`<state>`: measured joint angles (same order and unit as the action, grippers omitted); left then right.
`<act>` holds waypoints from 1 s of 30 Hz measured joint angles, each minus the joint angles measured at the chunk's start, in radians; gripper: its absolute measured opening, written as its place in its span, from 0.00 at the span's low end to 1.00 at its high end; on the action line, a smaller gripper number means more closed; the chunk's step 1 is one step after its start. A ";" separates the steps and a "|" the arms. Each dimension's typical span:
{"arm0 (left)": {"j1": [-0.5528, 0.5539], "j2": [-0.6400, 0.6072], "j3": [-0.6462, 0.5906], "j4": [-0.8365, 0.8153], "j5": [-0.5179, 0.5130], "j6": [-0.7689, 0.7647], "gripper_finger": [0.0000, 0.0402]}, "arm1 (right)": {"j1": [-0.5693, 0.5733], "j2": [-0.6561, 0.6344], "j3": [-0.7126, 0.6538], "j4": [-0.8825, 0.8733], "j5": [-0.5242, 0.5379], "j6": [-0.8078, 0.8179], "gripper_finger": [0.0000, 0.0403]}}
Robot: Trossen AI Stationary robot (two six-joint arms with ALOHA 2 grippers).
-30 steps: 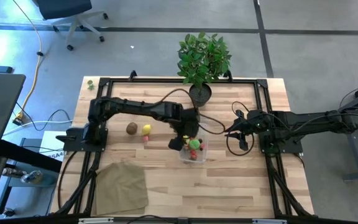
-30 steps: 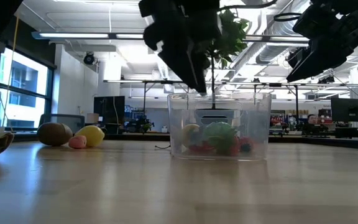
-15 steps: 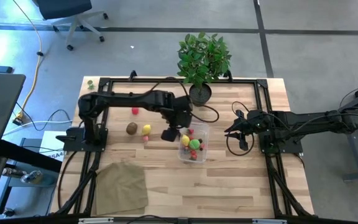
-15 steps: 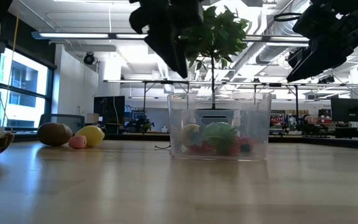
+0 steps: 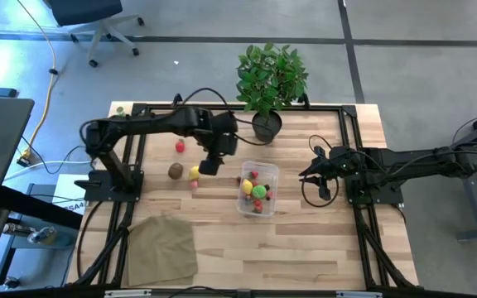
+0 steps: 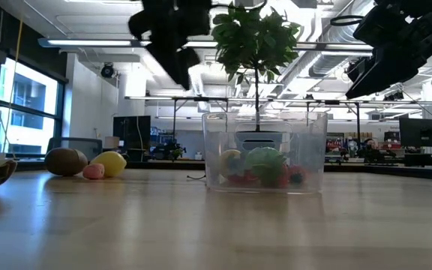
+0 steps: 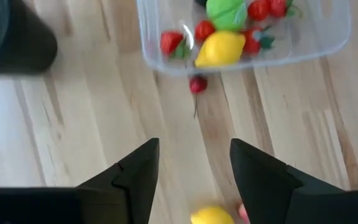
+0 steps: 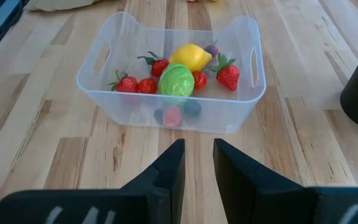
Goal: Pick and placing Produce into tupperware
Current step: Put the lemon into the transparent container
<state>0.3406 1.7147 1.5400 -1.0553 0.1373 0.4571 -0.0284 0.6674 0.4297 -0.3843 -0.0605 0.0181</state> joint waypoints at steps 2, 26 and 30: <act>0.023 -0.044 -0.058 0.001 0.000 -0.023 0.45 | 0.000 0.000 0.000 0.000 0.000 0.000 0.18; 0.063 -0.453 -0.543 0.147 -0.262 -0.764 0.42 | 0.000 0.000 0.000 0.000 0.000 0.000 0.18; 0.064 -0.408 -0.543 0.128 -0.260 -0.893 0.42 | 0.000 0.000 0.000 0.000 0.000 0.000 0.18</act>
<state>0.4050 1.3066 0.9966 -0.9277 -0.1229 -0.4359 -0.0283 0.6673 0.4297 -0.3843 -0.0605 0.0182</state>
